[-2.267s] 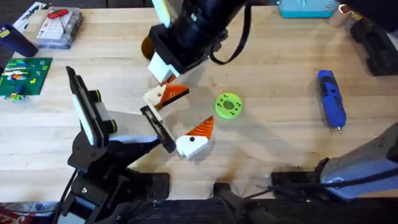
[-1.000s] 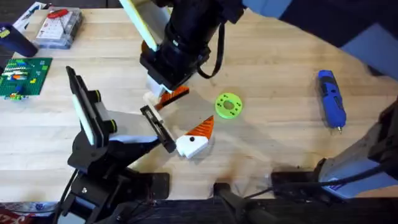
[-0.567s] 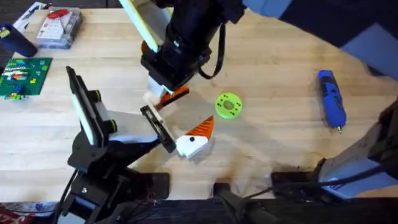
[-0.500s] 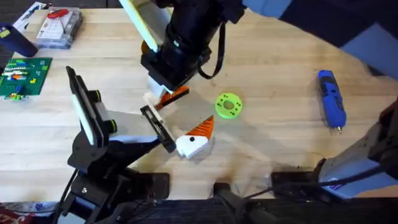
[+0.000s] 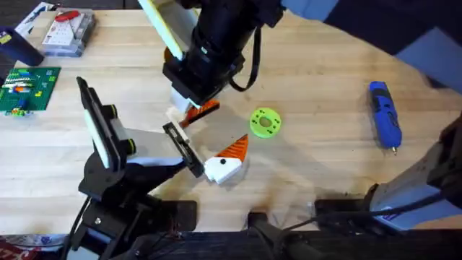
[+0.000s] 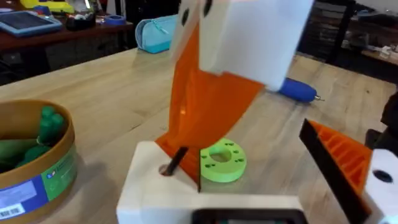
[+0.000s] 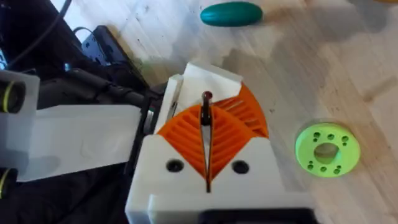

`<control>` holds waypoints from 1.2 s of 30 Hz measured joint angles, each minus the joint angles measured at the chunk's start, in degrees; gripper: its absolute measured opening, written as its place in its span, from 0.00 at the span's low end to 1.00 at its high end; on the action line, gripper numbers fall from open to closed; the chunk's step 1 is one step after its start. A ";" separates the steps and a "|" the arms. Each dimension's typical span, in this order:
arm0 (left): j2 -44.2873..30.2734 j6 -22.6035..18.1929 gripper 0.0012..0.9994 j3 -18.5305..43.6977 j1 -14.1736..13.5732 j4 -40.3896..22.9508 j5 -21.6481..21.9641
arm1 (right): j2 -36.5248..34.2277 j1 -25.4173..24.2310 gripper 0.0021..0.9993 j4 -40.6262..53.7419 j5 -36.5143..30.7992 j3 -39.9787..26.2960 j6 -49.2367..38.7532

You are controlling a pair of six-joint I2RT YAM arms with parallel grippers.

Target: Pick up the gripper from the table and insert it into the empty holder that is missing its gripper. Then pick up a screw, insert it into the mounting hole, and use the screwdriver to tighten it. Finally, clean up the table by picking up the vegetable and placing it into the bucket.

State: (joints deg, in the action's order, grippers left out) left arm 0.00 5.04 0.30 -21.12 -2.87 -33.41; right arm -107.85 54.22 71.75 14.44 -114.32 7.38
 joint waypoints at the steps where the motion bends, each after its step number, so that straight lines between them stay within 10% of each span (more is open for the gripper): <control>1: -0.02 0.00 0.99 0.00 0.00 0.00 0.00 | 0.00 0.00 0.01 -0.04 0.00 0.00 -0.01; 36: 0.01 0.00 0.99 0.00 0.00 0.00 0.00 | 0.00 0.38 0.01 -0.25 -1.79 0.00 -0.15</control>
State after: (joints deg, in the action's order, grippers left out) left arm 0.01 5.04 0.30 -21.12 -2.87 -33.41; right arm -107.85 54.60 71.50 12.64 -114.32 7.22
